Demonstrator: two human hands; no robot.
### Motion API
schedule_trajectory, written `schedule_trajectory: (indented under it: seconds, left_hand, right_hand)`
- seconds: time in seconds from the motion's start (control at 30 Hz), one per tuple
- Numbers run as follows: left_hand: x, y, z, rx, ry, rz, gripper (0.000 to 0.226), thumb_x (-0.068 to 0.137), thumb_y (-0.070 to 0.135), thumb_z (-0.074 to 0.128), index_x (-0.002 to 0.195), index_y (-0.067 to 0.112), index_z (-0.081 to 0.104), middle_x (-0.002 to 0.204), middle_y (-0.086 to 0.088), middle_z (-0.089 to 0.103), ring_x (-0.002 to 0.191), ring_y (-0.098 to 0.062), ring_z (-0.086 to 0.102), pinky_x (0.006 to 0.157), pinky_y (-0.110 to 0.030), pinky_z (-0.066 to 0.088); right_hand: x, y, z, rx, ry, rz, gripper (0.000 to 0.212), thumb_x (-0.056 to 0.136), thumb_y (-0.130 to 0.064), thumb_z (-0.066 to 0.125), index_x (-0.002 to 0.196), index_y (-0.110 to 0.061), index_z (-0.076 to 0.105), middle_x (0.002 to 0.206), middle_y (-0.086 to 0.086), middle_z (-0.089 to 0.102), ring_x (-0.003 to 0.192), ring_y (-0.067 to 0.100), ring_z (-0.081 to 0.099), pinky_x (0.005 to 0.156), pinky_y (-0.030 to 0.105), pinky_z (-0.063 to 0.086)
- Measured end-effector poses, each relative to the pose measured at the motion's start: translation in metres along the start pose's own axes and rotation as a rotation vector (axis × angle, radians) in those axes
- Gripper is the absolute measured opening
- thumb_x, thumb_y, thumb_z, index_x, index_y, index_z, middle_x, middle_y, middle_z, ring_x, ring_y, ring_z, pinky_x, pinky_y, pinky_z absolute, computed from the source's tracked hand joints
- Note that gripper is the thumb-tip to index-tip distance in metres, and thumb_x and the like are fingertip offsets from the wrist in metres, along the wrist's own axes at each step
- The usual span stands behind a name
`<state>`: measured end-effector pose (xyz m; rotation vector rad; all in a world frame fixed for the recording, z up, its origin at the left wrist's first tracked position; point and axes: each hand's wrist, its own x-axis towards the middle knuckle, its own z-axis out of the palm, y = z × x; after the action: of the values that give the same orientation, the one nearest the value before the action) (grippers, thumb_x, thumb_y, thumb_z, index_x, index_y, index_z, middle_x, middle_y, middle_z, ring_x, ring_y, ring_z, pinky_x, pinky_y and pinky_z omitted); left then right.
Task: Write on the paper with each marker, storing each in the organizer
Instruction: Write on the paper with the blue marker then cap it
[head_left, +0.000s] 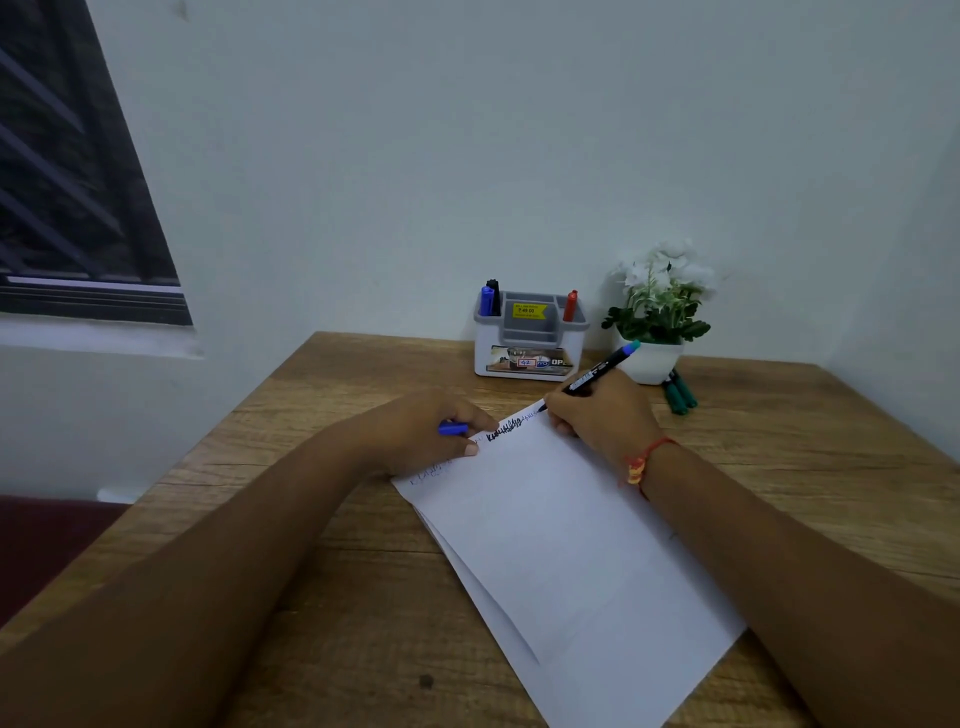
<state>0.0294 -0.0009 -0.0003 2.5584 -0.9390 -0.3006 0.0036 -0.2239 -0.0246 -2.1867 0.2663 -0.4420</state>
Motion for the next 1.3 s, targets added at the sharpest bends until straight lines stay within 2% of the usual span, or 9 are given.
schedule_trajectory:
  seconds: [0.2,0.57,0.77,0.9,1.0,1.1,1.3]
  left_hand:
    - [-0.0004,-0.0004,0.0003,0.004,0.014,0.005,0.041,0.096,0.025,0.060,0.136,0.032,0.055,0.141,0.009,0.053,0.108,-0.001,0.043,0.094,-0.018,0.030]
    - [0.0017,-0.0016,0.0007,0.002,0.004,0.003,0.041,0.096,0.025,0.059,0.137,0.032,0.055,0.142,0.008,0.053,0.108,-0.002,0.044,0.094,-0.020,0.031]
    - [0.0015,-0.0033,0.0010,0.005,0.011,0.013,0.041,0.096,0.025,0.059,0.136,0.033,0.055,0.141,0.008,0.053,0.108,-0.001,0.043,0.093,-0.020,0.031]
    - [0.0024,-0.0043,0.0019,0.005,0.015,0.014,0.041,0.096,0.026,0.059,0.136,0.033,0.055,0.141,0.008,0.053,0.109,-0.001,0.043,0.094,-0.020,0.031]
    - [0.0046,-0.0054,0.0025,0.002,0.010,0.000,0.041,0.096,0.026,0.060,0.136,0.033,0.055,0.141,0.008,0.054,0.117,-0.006,0.047,0.100,-0.023,0.034]
    - [0.0058,-0.0076,0.0029,0.002,0.013,0.001,0.041,0.095,0.027,0.061,0.135,0.034,0.055,0.139,0.008,0.056,0.121,-0.010,0.050,0.107,-0.029,0.037]
    - [0.0059,-0.0091,0.0026,0.002,0.020,0.000,0.040,0.095,0.028,0.061,0.134,0.036,0.056,0.137,0.010,0.057,0.120,-0.010,0.051,0.106,-0.029,0.039]
  right_hand:
    - [0.0015,0.0020,-0.0008,0.030,-0.012,0.010,0.021,0.080,-0.018,0.066,0.064,-0.005,0.074,0.058,0.001,0.072,0.056,0.007,0.065,0.067,0.027,0.055]
    - [0.0009,-0.0011,-0.0022,-0.022,-0.013,0.012,0.024,0.080,-0.018,0.063,0.060,-0.008,0.071,0.052,-0.005,0.067,0.050,-0.002,0.058,0.050,0.010,0.039]
    - [-0.0003,-0.0004,-0.0019,-0.014,-0.001,0.026,0.023,0.080,-0.019,0.063,0.064,-0.006,0.073,0.054,-0.003,0.068,0.052,0.001,0.059,0.058,0.019,0.042]
    - [-0.0002,-0.0024,-0.0029,-0.010,-0.013,0.029,0.024,0.079,-0.018,0.063,0.057,-0.009,0.069,0.052,-0.003,0.067,0.054,0.004,0.059,0.059,0.022,0.044]
    - [-0.0004,-0.0025,-0.0040,-0.013,-0.030,0.020,0.027,0.079,-0.021,0.063,0.053,-0.012,0.063,0.050,-0.002,0.063,0.052,0.007,0.057,0.056,0.022,0.041]
    - [0.0008,-0.0008,-0.0025,-0.014,-0.034,0.022,0.022,0.080,-0.021,0.063,0.063,-0.008,0.068,0.053,0.000,0.066,0.052,0.007,0.058,0.055,0.021,0.043]
    - [0.0026,-0.0002,-0.0024,-0.024,-0.019,0.017,0.021,0.083,-0.018,0.060,0.064,-0.013,0.067,0.053,-0.001,0.066,0.051,0.007,0.058,0.057,0.021,0.043]
